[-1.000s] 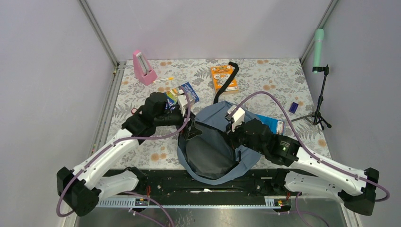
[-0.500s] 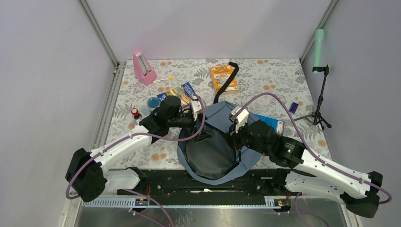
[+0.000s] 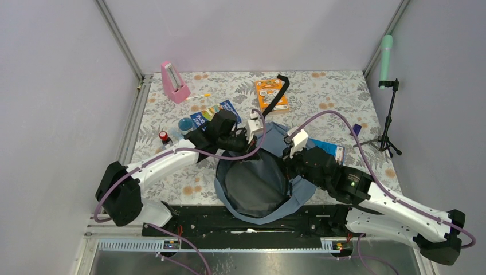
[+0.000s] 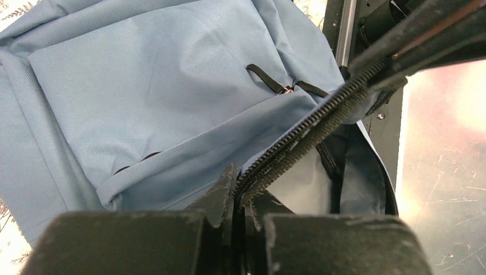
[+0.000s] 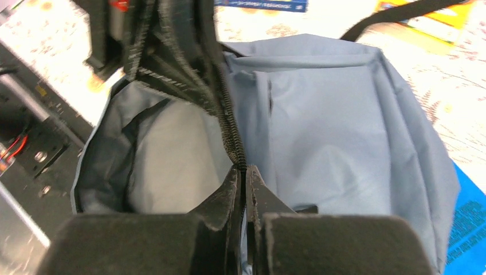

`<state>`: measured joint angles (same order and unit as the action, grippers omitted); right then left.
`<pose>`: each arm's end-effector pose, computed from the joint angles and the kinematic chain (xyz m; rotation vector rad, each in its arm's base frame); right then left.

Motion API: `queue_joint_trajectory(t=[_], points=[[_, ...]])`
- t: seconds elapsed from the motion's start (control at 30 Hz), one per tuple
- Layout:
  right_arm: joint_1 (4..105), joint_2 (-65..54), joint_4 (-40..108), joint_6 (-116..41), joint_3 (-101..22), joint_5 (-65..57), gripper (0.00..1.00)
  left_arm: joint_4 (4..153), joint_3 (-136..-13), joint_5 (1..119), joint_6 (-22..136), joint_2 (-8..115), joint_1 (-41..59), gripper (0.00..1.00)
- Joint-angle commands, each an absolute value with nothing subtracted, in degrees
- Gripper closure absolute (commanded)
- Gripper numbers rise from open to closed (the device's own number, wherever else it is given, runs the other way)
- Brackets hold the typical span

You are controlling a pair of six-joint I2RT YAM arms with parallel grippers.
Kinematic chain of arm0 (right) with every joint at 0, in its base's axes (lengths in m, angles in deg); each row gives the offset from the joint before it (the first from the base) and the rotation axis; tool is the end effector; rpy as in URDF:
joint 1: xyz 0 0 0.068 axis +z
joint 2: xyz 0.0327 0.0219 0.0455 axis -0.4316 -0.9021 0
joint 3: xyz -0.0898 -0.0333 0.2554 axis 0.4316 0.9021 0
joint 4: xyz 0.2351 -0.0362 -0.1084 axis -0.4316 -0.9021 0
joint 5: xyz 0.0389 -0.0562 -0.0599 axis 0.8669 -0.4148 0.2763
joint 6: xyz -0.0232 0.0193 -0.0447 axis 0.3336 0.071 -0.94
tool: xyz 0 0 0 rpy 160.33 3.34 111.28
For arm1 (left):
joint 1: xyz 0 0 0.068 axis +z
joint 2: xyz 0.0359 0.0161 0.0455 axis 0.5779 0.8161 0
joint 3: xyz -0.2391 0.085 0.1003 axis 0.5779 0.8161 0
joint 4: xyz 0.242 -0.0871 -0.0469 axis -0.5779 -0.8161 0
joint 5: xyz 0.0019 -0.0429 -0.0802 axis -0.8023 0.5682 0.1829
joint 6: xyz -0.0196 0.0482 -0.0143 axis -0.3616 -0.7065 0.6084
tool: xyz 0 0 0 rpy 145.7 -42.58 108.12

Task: Pack the student bag
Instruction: Adjust the student bag at the center of the board.

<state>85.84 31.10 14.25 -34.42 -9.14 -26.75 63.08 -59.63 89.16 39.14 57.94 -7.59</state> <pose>0.0958 0.1493 0.3260 -0.6637 1.8252 0.5808 0.2105 -0.2252 0.2744 1.2674 1.8589 -1.0703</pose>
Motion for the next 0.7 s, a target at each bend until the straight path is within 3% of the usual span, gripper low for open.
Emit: queue_joint_trajectory(t=[0.0, 0.1, 0.23, 0.3, 0.53, 0.67], points=[[85.41, 30.50, 12.47, -30.66, -10.79, -40.55, 0.93, 59.89, -63.81, 85.68, 41.30, 54.85, -7.26, 1.00], [83.68, 29.24, 10.32, -28.29, -11.17, -45.53, 0.69, 60.95, -63.42, 82.42, 44.31, 50.48, -7.39, 1.00], [80.49, 29.59, 8.96, -23.03, -10.81, -48.87, 0.19, 61.52, -61.65, 75.90, 47.58, 44.39, -7.41, 1.00], [76.84, 30.08, 6.84, -18.31, -10.80, -49.44, 0.02, 61.25, -60.60, 74.41, 47.71, 42.51, -7.36, 1.00], [63.59, 32.99, 1.84, -2.08, -6.69, -41.53, 0.00, 60.12, -59.20, 77.92, 47.60, 42.64, -7.41, 1.00], [61.14, 33.88, 1.93, 5.72, -0.83, -37.14, 0.00, 60.55, -58.93, 79.70, 47.49, 43.23, -7.40, 1.00]])
